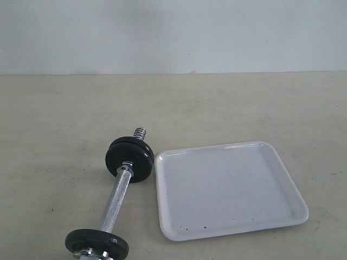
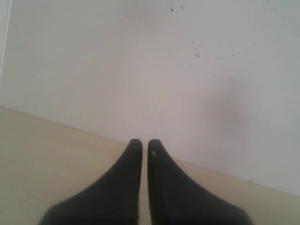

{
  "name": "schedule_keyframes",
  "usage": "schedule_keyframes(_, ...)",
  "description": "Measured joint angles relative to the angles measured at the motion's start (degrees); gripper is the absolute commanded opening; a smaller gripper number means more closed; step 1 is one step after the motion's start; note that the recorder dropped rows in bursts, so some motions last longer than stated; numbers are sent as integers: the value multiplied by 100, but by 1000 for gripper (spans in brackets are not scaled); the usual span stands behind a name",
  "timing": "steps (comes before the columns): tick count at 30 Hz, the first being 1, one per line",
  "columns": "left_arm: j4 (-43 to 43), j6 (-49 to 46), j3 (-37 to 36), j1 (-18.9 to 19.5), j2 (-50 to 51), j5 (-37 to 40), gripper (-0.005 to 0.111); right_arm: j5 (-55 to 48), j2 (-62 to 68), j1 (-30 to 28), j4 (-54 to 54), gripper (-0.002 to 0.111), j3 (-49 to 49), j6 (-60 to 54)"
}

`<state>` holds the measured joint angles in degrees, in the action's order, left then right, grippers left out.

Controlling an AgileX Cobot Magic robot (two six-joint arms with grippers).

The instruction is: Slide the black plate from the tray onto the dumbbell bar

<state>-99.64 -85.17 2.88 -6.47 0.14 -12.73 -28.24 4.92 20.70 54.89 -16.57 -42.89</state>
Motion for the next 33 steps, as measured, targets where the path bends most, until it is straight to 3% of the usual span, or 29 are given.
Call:
schedule_keyframes(8,0,0,0,0,0,9,4,127,0,0,-10,1,185,-25)
schedule_keyframes(13,819,273,-195,0,0,56,4,150,0,0,-10,1,185,-14)
schedule_keyframes(18,3117,2191,-267,0,0,442,4,172,0,0,-10,1,185,-14)
schedule_keyframes(25,8217,6937,-267,0,0,990,4,171,0,0,-10,1,185,-1)
schedule_keyframes(28,9005,7700,-267,0,0,1574,4,171,0,0,-10,1,185,-1)
schedule_keyframes(33,9288,7984,-267,0,0,2560,4,171,-34,0,-10,1,185,-1)
